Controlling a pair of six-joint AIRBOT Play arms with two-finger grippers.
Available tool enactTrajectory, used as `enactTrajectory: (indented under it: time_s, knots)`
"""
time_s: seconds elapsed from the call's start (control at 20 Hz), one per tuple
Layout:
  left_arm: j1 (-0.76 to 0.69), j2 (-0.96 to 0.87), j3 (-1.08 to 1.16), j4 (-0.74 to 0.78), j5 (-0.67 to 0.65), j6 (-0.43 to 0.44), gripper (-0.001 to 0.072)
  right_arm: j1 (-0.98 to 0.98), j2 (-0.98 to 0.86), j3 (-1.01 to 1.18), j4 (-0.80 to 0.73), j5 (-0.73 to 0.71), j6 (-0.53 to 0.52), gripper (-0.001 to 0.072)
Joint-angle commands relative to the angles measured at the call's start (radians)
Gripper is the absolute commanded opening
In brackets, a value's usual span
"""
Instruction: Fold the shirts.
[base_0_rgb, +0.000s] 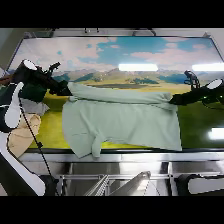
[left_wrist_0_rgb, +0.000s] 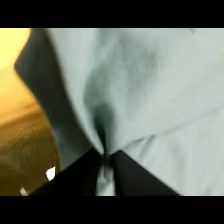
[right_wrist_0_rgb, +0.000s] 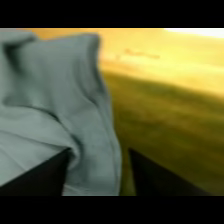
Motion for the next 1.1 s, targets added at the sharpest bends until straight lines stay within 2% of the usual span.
enactTrajectory:
  time_s: [0.0,0.15,0.25,0.3,0.35,0.45,0.55,0.7,0.8,1.05]
  knots:
    - [-0.005,0.006,0.03,0.003,-0.089,-0.005,0.0256,0.0,0.028,0.014,0.001,0.01,0.001,0.0536]
    - [-0.005,0.009,0.132,-0.033,-0.241,-0.006,0.0253,-0.016,0.1,0.053,-0.061,0.028,0.082,0.0536]
    - [0.008,0.043,0.138,-0.096,-0.222,-0.009,0.0253,-0.041,0.149,0.054,-0.078,0.1,0.13,0.0518]
    - [0.013,0.064,0.128,-0.092,-0.222,-0.03,0.0253,-0.063,0.164,0.053,-0.085,0.169,0.142,0.0463]
    - [0.029,0.087,0.103,-0.079,-0.23,-0.055,0.0253,-0.091,0.17,0.048,-0.084,0.248,0.147,0.0374]
    - [0.079,0.167,-0.018,-0.068,-0.254,-0.077,0.0253,-0.152,0.175,-0.004,-0.056,0.385,0.181,0.0361]
    - [0.139,0.302,-0.234,-0.068,-0.217,-0.074,0.0253,-0.207,0.185,-0.11,-0.046,0.517,0.191,0.0361]
    - [0.238,0.509,-0.605,-0.066,-0.094,-0.027,0.0255,-0.282,0.223,-0.293,-0.073,0.481,0.237,0.0365]
    - [0.298,0.575,-0.777,-0.066,-0.07,-0.011,0.0275,-0.32,0.222,-0.364,-0.077,0.469,0.237,0.0365]
    - [0.39,0.642,-0.995,-0.032,-0.065,0.008,0.0273,-0.311,0.222,-0.513,-0.069,0.343,0.234,0.0365]
